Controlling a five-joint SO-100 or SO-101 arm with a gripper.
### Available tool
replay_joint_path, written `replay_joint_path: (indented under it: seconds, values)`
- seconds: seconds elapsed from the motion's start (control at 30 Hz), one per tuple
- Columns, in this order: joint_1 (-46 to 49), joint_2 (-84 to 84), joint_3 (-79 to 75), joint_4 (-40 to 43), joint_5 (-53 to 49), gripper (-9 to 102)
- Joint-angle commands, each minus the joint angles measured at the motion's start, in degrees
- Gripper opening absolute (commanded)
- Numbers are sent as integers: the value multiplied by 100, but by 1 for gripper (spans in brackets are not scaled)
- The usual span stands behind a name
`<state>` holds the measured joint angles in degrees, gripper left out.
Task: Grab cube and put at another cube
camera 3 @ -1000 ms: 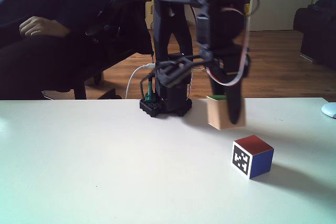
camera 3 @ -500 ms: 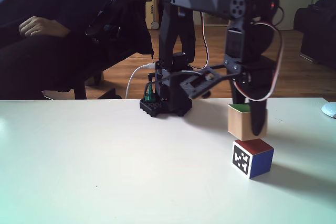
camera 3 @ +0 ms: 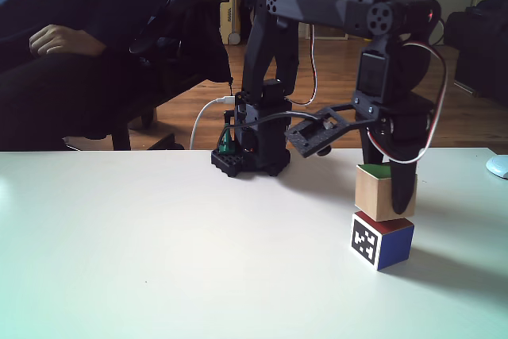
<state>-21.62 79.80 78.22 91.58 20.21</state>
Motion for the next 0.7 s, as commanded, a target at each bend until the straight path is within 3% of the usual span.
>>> replay_joint_path:
  seconds: [0.0,0.67]
  values:
    - [79,-18,-325,44,35,22]
    - [105,-466,-633,316,88,39]
